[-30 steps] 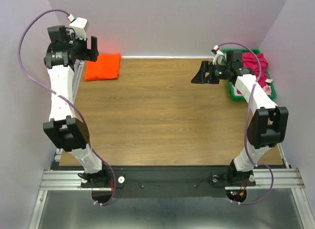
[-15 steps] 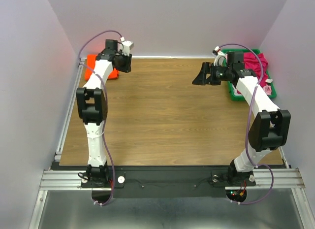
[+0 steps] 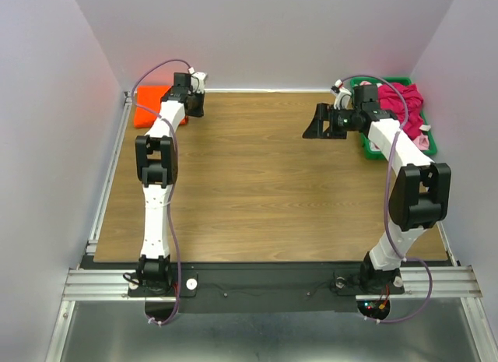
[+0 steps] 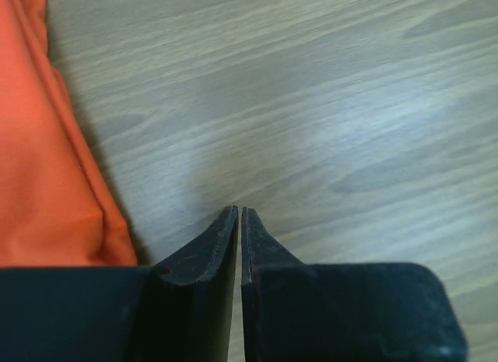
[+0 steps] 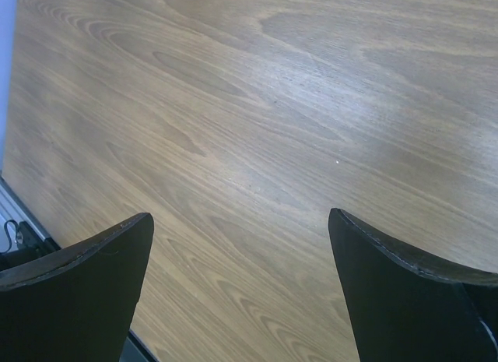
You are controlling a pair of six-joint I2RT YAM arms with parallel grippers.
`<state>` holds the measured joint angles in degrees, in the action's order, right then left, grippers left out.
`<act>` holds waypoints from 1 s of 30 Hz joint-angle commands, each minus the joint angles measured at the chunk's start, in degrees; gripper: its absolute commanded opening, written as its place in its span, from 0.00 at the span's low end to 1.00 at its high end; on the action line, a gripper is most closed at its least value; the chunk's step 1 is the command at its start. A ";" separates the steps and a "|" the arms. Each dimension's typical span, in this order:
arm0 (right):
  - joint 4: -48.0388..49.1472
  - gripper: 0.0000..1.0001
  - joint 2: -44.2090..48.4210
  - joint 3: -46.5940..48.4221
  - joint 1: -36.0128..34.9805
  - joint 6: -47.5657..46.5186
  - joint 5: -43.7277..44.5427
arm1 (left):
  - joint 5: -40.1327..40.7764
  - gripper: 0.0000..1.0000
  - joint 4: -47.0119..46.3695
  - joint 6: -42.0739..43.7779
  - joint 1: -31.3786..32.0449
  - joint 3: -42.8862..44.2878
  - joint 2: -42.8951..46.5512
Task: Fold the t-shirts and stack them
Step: Neatly place the folded tshirt to the corner
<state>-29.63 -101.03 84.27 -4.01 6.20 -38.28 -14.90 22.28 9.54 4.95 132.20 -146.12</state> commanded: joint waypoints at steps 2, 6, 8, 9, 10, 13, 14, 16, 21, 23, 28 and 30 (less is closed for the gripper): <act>0.45 1.00 -0.30 0.46 0.58 -0.84 0.58 | 4.08 0.19 -0.67 -1.37 -0.82 6.04 -2.40; 0.36 1.00 -0.57 0.46 0.58 -0.84 0.84 | 5.58 0.19 0.13 -1.89 -1.43 6.49 -3.82; 0.36 1.00 -0.83 0.46 0.58 -0.83 0.84 | 6.46 0.19 -0.31 -2.50 -1.87 5.79 -4.08; 0.27 1.00 -1.01 0.54 0.58 -0.75 0.84 | 6.63 0.19 -0.57 -3.12 -2.66 5.87 -4.34; 0.36 1.00 -1.09 0.55 0.58 -0.83 0.67 | 6.72 0.19 -0.57 -3.47 -2.93 5.96 -4.52; 0.36 1.00 -1.27 0.55 0.58 -0.75 0.67 | 6.54 0.19 -0.31 -4.00 -4.07 7.63 -5.83; 0.36 1.00 -1.36 0.55 0.50 -0.66 0.58 | 6.72 0.19 -0.40 -4.09 -4.25 7.81 -6.27; 0.36 1.00 -1.45 0.55 0.50 -0.75 0.67 | 6.64 0.19 -0.57 -3.92 -4.51 7.72 -6.45; 0.27 1.00 -1.97 0.72 0.58 -0.66 0.67 | 7.07 0.20 -1.36 -3.39 -5.91 7.72 -7.16; 0.18 1.00 -2.06 0.72 0.58 -0.66 0.67 | 7.07 0.20 -1.80 -3.30 -6.27 7.72 -7.42; 0.10 1.00 -2.24 0.81 0.58 -0.66 0.67 | 6.64 0.20 -1.89 -3.83 -6.88 8.69 -7.60; 0.10 1.00 -2.24 0.81 0.58 -0.66 0.67 | 6.90 0.20 -1.89 -3.83 -6.97 8.60 -7.60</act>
<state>-29.67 -102.83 84.27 -3.75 6.20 -37.82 -9.45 19.49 5.72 -0.64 138.39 -152.51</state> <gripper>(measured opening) 0.999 0.200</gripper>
